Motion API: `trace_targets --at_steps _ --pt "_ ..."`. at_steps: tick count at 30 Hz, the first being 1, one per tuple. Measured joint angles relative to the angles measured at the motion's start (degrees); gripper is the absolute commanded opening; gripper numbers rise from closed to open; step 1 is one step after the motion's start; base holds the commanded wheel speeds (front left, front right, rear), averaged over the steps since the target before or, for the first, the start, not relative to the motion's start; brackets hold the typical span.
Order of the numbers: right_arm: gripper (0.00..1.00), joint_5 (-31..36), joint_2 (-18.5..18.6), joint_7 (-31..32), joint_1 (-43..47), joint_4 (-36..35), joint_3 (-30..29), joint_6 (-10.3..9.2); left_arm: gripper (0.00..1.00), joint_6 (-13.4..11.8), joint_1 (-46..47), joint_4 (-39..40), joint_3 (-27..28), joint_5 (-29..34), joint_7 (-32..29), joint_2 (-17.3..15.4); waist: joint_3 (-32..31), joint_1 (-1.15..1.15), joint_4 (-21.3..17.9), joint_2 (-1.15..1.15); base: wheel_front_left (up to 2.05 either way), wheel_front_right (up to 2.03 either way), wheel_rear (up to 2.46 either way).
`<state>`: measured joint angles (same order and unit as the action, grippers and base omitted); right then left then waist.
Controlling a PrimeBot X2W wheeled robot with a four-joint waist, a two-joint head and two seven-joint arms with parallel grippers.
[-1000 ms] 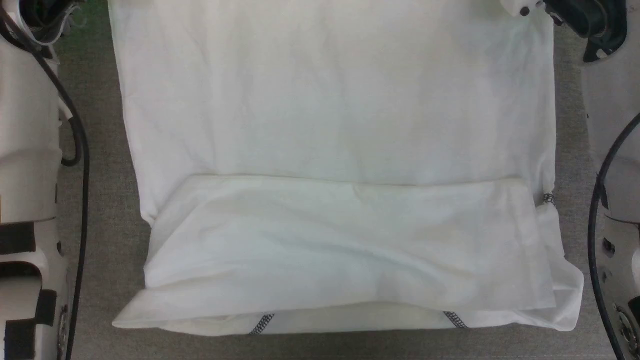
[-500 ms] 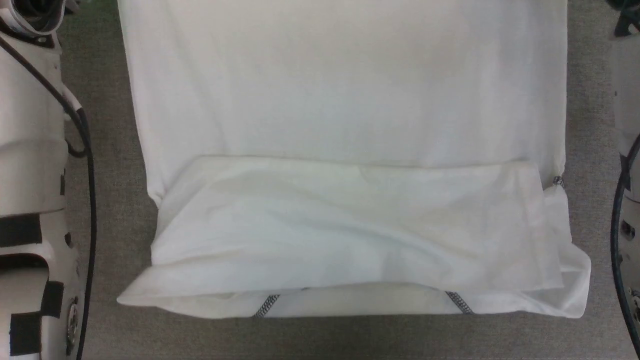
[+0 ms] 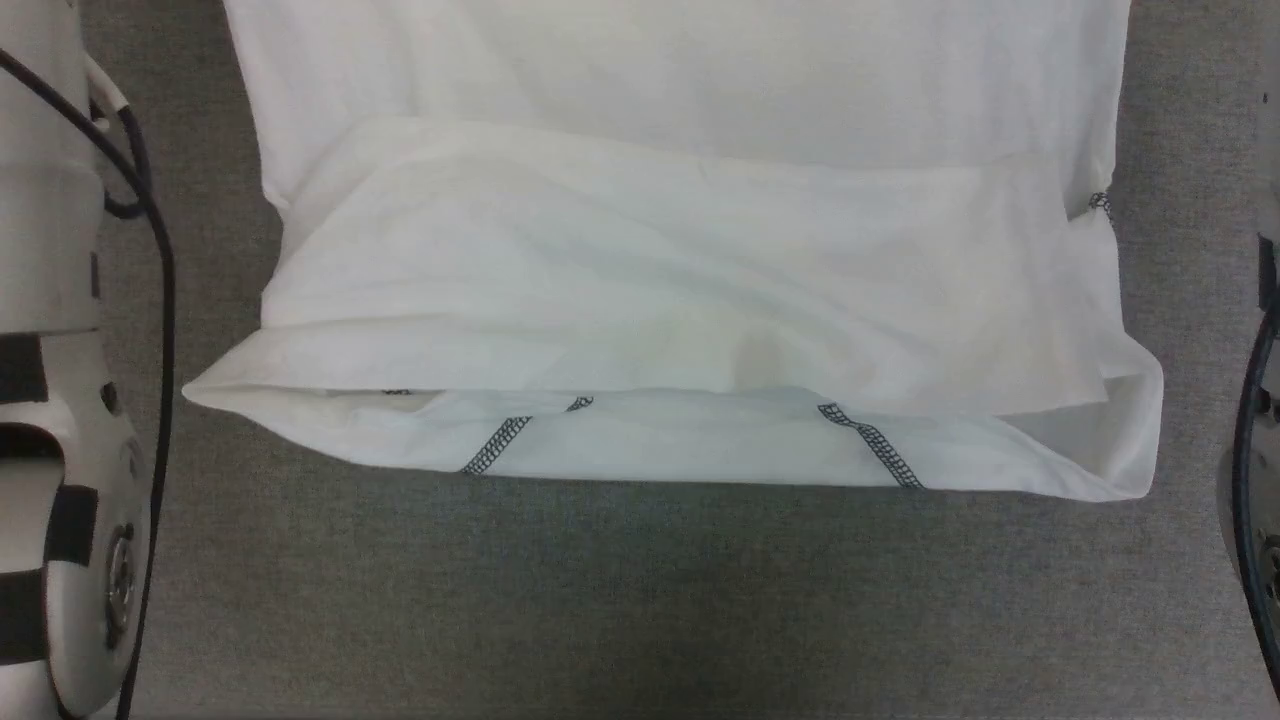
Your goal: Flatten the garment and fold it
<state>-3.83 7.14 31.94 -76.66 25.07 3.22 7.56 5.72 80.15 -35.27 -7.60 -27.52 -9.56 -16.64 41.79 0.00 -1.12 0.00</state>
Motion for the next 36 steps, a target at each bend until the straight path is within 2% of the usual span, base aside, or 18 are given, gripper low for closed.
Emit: trace_targets --at_steps 6,12,16,19,25,31,36 --pt "0.00 -4.1 1.3 -3.9 4.6 0.5 1.5 0.00 0.00 1.4 -4.2 -0.5 -3.5 -3.7 4.3 -0.6 -2.6 0.00 0.5 0.00 0.00 0.00 0.00" --pt "0.00 -9.7 3.2 -6.5 13.5 -1.6 1.9 0.00 0.00 1.4 -14.0 7.7 -12.1 -11.5 6.4 -3.6 -7.2 0.00 1.2 0.00 0.00 0.00 0.00" --pt "0.00 -13.9 4.2 -7.3 20.7 -4.3 1.7 0.00 0.00 1.4 -20.8 12.4 -14.9 -14.8 9.0 -6.7 -11.0 -0.01 1.9 0.00 0.00 0.00 0.00" --pt "0.00 -16.4 4.7 -7.1 26.5 -6.4 1.2 0.00 0.00 1.4 -26.5 14.1 -14.9 -17.6 10.2 -7.7 -14.0 -0.01 2.3 0.00 0.00 0.00 0.00" --pt "0.00 -19.8 5.1 -5.3 37.7 -11.4 -1.7 0.00 0.00 1.1 -38.2 17.0 -14.4 -21.5 12.0 -7.3 -19.6 -0.01 3.2 0.00 0.00 0.00 0.00" --pt "0.00 -21.3 4.4 -2.4 46.7 -16.2 -3.9 0.00 0.00 -1.3 -47.4 18.7 -13.4 -24.2 13.4 -6.7 -23.9 -0.01 3.9 0.00 0.00 0.00 0.00" --pt "0.00 -21.5 3.8 0.1 52.2 -18.5 -5.0 0.00 0.00 -2.4 -53.4 18.7 -13.1 -26.3 13.2 -6.1 -25.8 -0.01 4.2 0.00 0.00 0.00 0.00"
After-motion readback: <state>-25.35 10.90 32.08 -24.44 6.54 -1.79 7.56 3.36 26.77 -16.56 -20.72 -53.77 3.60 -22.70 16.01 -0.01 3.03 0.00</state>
